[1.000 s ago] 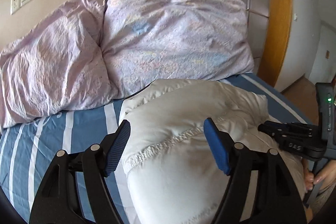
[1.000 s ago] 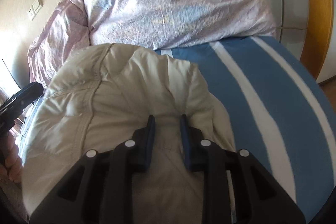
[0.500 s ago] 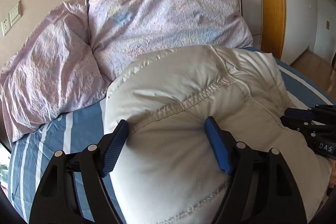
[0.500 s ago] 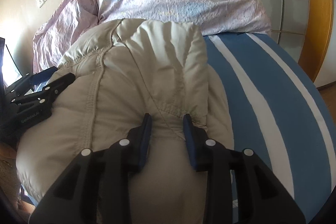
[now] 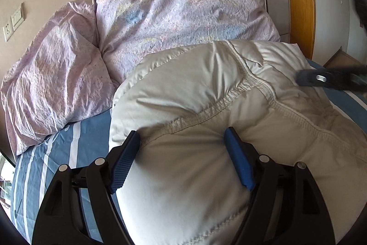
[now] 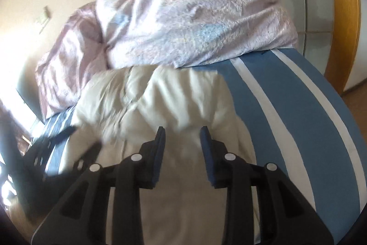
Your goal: Fold large clothes
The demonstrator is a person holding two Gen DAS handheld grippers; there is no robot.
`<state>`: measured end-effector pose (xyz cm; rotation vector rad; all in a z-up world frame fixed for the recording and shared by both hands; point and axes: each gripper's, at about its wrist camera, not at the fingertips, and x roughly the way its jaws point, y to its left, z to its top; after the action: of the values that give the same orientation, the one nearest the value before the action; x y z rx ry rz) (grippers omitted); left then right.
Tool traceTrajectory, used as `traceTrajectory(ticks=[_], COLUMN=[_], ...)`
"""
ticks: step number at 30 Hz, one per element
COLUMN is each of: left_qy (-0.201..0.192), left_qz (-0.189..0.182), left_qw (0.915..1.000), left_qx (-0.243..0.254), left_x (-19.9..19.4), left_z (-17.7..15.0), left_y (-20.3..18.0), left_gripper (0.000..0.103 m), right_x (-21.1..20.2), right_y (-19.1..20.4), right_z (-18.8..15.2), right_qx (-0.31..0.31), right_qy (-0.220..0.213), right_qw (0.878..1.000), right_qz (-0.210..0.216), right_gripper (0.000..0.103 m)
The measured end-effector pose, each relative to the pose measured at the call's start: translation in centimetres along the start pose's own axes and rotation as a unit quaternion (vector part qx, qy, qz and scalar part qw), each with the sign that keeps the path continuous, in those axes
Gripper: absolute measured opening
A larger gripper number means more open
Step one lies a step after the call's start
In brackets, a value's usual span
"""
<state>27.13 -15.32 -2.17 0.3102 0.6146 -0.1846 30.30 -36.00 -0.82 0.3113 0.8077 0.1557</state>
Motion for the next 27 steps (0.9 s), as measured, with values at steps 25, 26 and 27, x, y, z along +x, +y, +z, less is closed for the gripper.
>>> traceTrajectory(ticks=[25, 26, 27], left_qy=[0.003, 0.003, 0.001], left_qz=[0.015, 0.017, 0.019], left_qw=[0.9999, 0.9998, 0.9998], left_qx=[0.001, 0.0, -0.002], left_x=[0.3, 0.3, 0.2], left_z=[0.3, 0.3, 0.3], left_y=[-0.7, -0.7, -0.8], left_gripper=[0.077, 0.077, 0.077], right_x=[-0.3, 0.0, 0.2], right_y=[-0.6, -0.8, -1.0], right_z=[-6.6, -6.8, -6.9], right_qx=[-0.04, -0.037, -0.036], right_qy=[0.006, 0.004, 0.003], right_qw=[0.999, 0.999, 0.999], right_qz=[-0.006, -0.001, 0.003], right_gripper=[0.05, 0.05, 0.05])
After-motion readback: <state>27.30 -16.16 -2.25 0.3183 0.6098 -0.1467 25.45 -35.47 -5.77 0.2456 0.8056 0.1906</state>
